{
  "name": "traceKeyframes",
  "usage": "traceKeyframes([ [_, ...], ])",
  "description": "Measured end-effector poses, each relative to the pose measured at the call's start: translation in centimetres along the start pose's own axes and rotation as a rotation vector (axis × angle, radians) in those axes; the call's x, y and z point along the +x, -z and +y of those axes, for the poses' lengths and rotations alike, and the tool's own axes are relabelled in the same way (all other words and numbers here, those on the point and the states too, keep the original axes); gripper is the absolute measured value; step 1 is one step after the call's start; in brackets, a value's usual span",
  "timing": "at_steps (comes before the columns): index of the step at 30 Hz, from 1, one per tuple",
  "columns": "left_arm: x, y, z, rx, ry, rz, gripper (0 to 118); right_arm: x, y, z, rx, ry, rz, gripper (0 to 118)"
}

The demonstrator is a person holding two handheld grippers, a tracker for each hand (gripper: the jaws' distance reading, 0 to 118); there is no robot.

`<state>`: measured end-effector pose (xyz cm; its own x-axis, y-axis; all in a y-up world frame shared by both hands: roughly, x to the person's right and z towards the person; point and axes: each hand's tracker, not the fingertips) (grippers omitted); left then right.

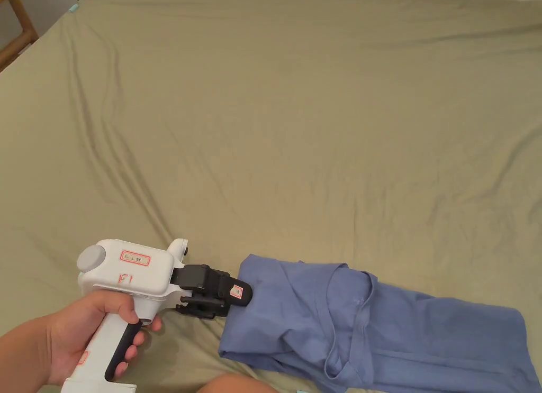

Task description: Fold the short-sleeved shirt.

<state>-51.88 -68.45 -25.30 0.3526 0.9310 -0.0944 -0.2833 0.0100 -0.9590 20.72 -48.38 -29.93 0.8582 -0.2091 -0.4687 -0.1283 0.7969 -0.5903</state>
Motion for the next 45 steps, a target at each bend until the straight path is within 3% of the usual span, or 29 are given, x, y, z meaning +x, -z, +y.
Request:
traceKeyframes([
  [5, 0.1, 0.9, 0.0, -0.013, -0.012, -0.023, 46, -0.2, 0.5, -0.1, -0.011, -0.001, 0.003, 0],
  [18, -0.2, 0.7, -0.2, 0.033, -0.035, -0.248, 46, -0.9, 0.7, 0.3, -0.023, -0.019, 0.011, 0],
  [21, -0.2, 1.3, -0.1, 0.036, -0.048, -0.236, 46, -0.9, 0.7, 0.2, -0.026, -0.025, 0.009, 0],
  [24, 0.0, 2.2, -0.1, 0.02, -0.008, -0.115, 45, -0.9, 0.7, 0.0, -0.034, -0.026, 0.009, 0],
  [25, 0.1, 2.3, -0.1, 0.01, -0.009, -0.128, 38, -0.8, 0.8, 0.0, -0.035, -0.028, 0.006, 0],
  [27, 0.7, 2.2, -0.1, 0.026, 0.061, -0.11, 11, -0.8, 0.7, -0.1, -0.037, -0.029, 0.007, 0],
  [30, 0.3, 2.0, 0.0, 0.029, 0.019, -0.106, 10, -0.9, 0.7, -0.2, -0.042, -0.034, 0.004, 0],
  [45, 2.9, -3.6, -0.7, 0.052, 0.094, 0.004, 7, -1.2, -0.5, 0.0, -0.01, -0.032, 0.007, 0],
])
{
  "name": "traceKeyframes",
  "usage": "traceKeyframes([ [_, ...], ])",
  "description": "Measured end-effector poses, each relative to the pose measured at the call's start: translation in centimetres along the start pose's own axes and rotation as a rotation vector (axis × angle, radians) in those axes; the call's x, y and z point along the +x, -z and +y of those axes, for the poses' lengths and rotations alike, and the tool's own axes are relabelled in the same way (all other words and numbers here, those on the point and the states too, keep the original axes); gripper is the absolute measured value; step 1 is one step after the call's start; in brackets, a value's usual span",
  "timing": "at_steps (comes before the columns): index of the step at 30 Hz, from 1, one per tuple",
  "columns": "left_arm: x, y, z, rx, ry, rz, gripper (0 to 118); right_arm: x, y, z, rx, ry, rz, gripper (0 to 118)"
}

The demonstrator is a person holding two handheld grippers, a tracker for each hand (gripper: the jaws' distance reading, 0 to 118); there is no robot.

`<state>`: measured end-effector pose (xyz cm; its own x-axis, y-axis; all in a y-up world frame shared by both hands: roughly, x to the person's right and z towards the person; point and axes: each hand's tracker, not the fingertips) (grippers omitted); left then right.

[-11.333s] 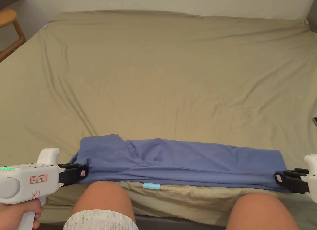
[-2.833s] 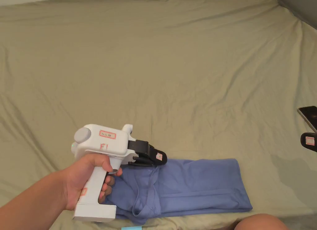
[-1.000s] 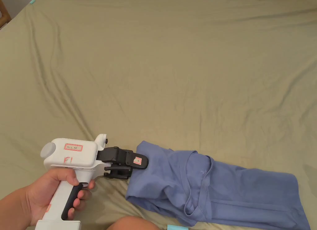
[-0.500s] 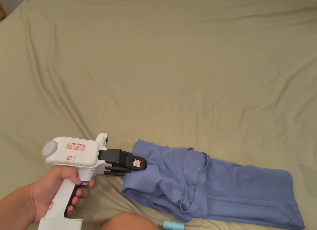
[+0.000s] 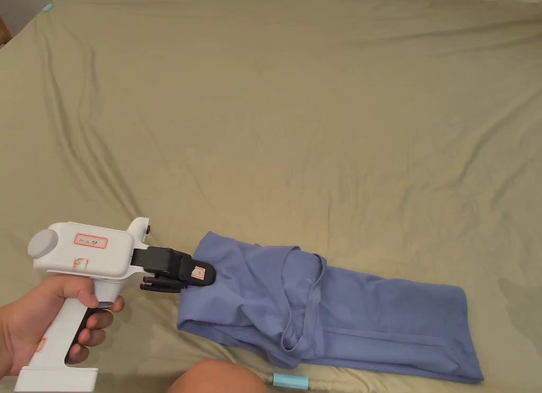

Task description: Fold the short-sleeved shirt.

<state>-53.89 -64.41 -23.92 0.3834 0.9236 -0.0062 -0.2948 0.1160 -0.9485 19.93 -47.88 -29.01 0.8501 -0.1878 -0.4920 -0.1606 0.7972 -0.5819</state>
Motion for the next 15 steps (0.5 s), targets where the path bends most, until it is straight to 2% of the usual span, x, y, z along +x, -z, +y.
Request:
traceKeyframes([
  [10, 2.7, -8.5, -0.2, 0.111, -0.006, 0.163, 7, 0.1, -1.2, 0.0, 0.028, -0.001, 0.012, 0],
  [13, 5.3, -7.9, 0.1, 0.101, -0.038, 0.232, 7, 0.5, -1.2, -0.2, 0.043, 0.004, 0.018, 0],
  [15, 7.6, -6.5, 0.0, 0.107, -0.005, 0.259, 7, 0.7, -1.3, -0.3, 0.062, 0.014, 0.027, 0],
])
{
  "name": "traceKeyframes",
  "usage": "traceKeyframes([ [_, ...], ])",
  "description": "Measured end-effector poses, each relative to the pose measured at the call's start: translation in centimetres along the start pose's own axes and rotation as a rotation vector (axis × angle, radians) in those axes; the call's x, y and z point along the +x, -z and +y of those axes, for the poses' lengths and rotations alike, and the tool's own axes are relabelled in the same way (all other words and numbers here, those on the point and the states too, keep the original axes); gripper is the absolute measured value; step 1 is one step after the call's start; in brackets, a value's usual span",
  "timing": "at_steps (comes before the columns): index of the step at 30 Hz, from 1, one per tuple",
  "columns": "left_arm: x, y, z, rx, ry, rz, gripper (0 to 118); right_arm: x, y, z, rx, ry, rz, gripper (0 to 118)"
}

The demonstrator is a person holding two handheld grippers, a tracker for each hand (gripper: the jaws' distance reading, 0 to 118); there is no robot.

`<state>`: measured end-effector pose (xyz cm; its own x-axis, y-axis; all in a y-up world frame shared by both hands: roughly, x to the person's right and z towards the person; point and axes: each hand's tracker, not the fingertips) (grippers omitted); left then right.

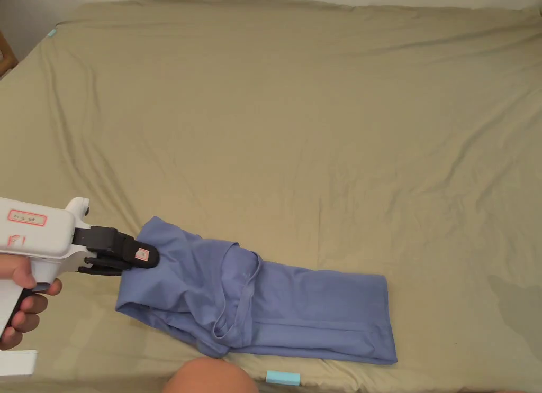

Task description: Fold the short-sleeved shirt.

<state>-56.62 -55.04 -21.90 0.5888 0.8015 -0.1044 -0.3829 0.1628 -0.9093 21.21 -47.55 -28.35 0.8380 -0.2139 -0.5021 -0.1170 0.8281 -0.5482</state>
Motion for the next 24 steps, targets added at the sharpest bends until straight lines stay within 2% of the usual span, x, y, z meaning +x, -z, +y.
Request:
traceKeyframes([
  [4, 4.9, 3.2, -0.2, -0.022, -0.013, 0.003, 7, 0.4, -0.1, -0.4, 0.02, 0.014, 0.009, 0],
  [6, 7.5, 5.1, -0.7, -0.055, 0.044, 0.028, 7, 0.6, -0.3, -0.8, 0.03, 0.027, 0.018, 0],
  [13, 14.0, 13.2, -2.4, -0.131, 0.067, 0.036, 7, 2.1, -1.2, -2.1, 0.045, 0.052, 0.016, 0],
  [20, 17.3, 22.3, -4.2, -0.256, 0.131, 0.08, 7, 3.6, -2.7, -2.8, 0.05, 0.07, -0.001, 0],
  [24, 16.4, 27.0, -4.2, -0.288, 0.133, 0.14, 7, 3.8, -3.4, -3.3, 0.046, 0.076, -0.021, 0],
])
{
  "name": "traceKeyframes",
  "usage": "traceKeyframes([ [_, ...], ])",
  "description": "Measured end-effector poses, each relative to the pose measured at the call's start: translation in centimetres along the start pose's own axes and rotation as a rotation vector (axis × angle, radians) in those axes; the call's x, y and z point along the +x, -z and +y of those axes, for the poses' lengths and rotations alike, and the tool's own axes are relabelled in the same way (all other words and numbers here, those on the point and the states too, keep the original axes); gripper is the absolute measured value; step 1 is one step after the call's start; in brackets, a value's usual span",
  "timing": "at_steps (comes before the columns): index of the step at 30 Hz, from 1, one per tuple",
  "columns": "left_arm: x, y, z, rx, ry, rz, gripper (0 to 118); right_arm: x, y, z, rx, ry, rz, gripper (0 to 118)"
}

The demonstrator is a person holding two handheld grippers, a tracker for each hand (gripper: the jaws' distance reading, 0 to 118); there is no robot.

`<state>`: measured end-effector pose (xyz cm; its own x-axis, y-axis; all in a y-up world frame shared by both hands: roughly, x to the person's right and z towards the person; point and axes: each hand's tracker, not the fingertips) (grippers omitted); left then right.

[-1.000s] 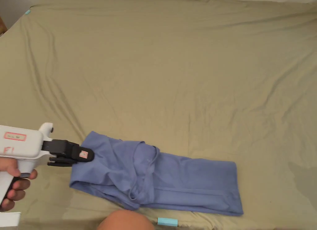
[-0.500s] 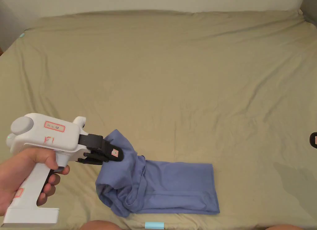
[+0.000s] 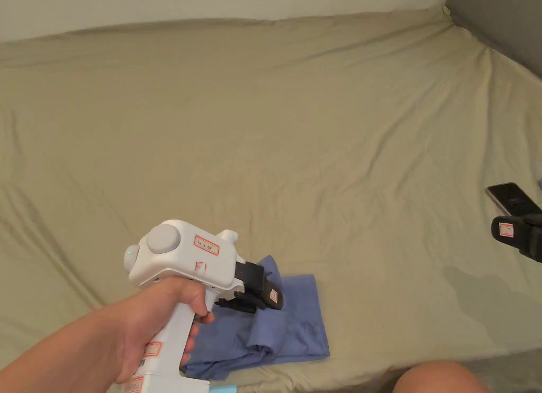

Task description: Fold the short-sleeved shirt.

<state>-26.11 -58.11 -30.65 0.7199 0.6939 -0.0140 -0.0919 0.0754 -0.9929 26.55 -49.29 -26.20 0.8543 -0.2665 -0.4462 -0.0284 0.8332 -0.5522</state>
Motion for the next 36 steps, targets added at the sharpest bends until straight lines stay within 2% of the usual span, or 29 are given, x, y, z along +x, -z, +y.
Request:
traceKeyframes([
  [5, 0.4, 3.0, 0.3, -0.035, -0.007, 0.048, 8, 0.0, -0.9, -0.4, -0.01, 0.002, -0.014, 0],
  [7, 0.5, 3.4, 0.4, -0.035, -0.009, 0.07, 15, 0.0, -1.1, -0.5, -0.012, 0.004, -0.021, 0],
  [9, 0.5, 3.3, 0.5, -0.029, -0.028, 0.028, 17, 0.0, -1.3, -0.4, -0.012, 0.006, -0.023, 0],
  [11, 1.0, 3.2, 0.3, -0.02, -0.033, -0.043, 38, -0.2, -1.4, -0.3, -0.015, 0.002, -0.026, 0],
  [12, 1.3, 3.1, 0.3, -0.018, -0.03, -0.062, 53, -0.3, -1.5, -0.2, -0.014, 0.001, -0.024, 0],
  [13, 1.6, 3.0, 0.3, -0.015, -0.017, -0.087, 73, -0.5, -1.6, 0.0, -0.013, -0.002, -0.024, 0],
  [14, 2.1, 2.9, 0.0, 0.005, -0.006, -0.118, 84, -0.7, -1.6, 0.3, -0.013, -0.006, -0.026, 0],
  [15, 2.4, 2.8, 0.1, 0.011, 0.003, -0.136, 87, -1.0, -1.7, 0.7, -0.013, -0.006, -0.025, 0],
  [17, 2.4, 2.5, 0.3, 0.013, 0.0, -0.139, 87, -2.0, -2.0, 1.4, -0.01, -0.003, -0.014, 0],
  [19, 2.7, 1.7, 0.2, 0.018, 0.027, -0.159, 84, -4.2, -2.3, 2.8, -0.023, -0.037, -0.004, 0],
  [20, 2.6, 1.1, 0.1, 0.017, 0.037, -0.164, 75, -5.4, -2.4, 3.5, -0.03, -0.061, 0.003, 0],
  [21, 2.6, 0.3, -0.1, 0.03, 0.063, -0.173, 55, -6.9, -2.3, 4.2, -0.043, -0.075, 0.011, 0],
  [22, 2.9, -0.5, -0.4, 0.058, 0.092, -0.154, 15, -8.5, -2.1, 4.8, -0.06, -0.093, 0.033, 0],
  [23, 2.8, -1.3, -0.5, 0.078, 0.103, -0.12, 1, -10.1, -1.8, 5.3, -0.074, -0.113, 0.051, 0],
  [25, 1.7, -3.2, -0.7, 0.091, 0.097, -0.134, 0, -13.4, -0.8, 5.8, -0.073, -0.157, 0.09, 0],
  [27, 0.8, -5.0, -1.2, 0.105, 0.089, -0.159, 0, -16.3, 0.9, 5.9, -0.105, -0.148, 0.13, 0],
  [30, -0.2, -7.7, -2.5, 0.149, 0.088, -0.105, 0, -20.1, 4.5, 4.8, -0.158, -0.152, 0.201, 0],
  [32, -1.3, -9.3, -3.3, 0.175, 0.059, -0.113, 0, -22.2, 7.5, 3.5, -0.166, -0.149, 0.193, 0],
  [34, -2.2, -10.8, -4.2, 0.219, 0.037, -0.078, 0, -22.6, 11.6, 1.4, -0.227, -0.078, 0.215, 0],
  [36, -3.6, -11.9, -4.9, 0.241, -0.001, -0.082, 0, -23.6, 14.6, -0.6, -0.259, -0.051, 0.179, 0],
])
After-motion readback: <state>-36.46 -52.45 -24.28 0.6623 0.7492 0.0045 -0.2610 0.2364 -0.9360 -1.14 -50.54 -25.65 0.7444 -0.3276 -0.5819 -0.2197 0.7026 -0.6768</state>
